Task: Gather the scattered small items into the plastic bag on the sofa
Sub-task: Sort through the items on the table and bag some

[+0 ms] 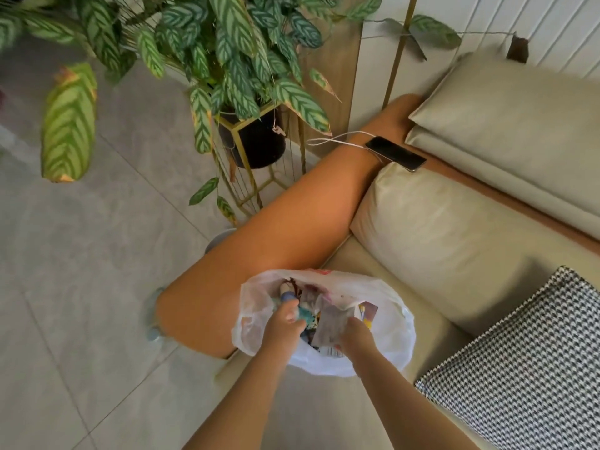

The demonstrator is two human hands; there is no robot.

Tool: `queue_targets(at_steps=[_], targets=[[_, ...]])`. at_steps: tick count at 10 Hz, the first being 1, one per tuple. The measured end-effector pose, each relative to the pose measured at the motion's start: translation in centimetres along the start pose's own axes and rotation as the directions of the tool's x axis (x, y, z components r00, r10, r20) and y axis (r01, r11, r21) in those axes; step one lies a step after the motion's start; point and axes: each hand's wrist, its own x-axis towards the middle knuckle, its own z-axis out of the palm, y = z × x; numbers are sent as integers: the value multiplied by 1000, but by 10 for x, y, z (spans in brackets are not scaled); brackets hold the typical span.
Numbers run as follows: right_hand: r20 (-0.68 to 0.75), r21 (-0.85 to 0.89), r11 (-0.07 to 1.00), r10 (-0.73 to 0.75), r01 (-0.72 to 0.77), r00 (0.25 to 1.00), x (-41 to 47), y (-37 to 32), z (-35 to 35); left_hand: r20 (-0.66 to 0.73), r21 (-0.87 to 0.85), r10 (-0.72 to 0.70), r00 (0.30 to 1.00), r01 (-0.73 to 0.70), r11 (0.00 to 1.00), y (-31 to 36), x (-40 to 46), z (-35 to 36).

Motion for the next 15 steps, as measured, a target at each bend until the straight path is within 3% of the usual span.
queue_targets(at_steps=[1, 2, 3, 4, 5, 7, 9, 10, 12, 15], targets=[[6, -62, 982, -176, 176, 984, 9, 5, 10, -24, 1, 17, 1000, -17, 1000, -7, -4, 1], [-48, -85, 976, -206, 201, 977, 22, 11, 15, -59, 27, 43, 997, -41, 999, -17, -5, 2], [6, -240, 939, -254, 248, 967, 23, 21, 6, -70, 21, 54, 996, -53, 998, -28, -11, 3], [75, -222, 957, -172, 184, 982, 8, 28, -3, -88, 3, 35, 995, -34, 999, -34, -31, 3], [117, -319, 917, -213, 240, 970, -11, 29, -11, -114, -47, -19, 993, 14, 999, -38, -59, 1], [301, -563, 695, -332, 448, 894, -76, 16, 5, -209, -213, -89, 974, 44, 976, -59, -126, -17], [588, -681, 277, -344, 678, 732, -138, 25, 68, -341, -175, -138, 930, 82, 981, -119, -182, -51], [704, -626, 149, -315, 766, 637, -166, 37, 109, -387, -229, -219, 896, 137, 964, -157, -206, -68], [838, -511, -28, -240, 859, 491, -214, 89, 197, -483, -294, -382, 788, 265, 918, -239, -264, -105], [932, -362, -192, -59, 912, 357, -299, 190, 295, -493, -533, -598, 632, 324, 782, -383, -364, -130]])
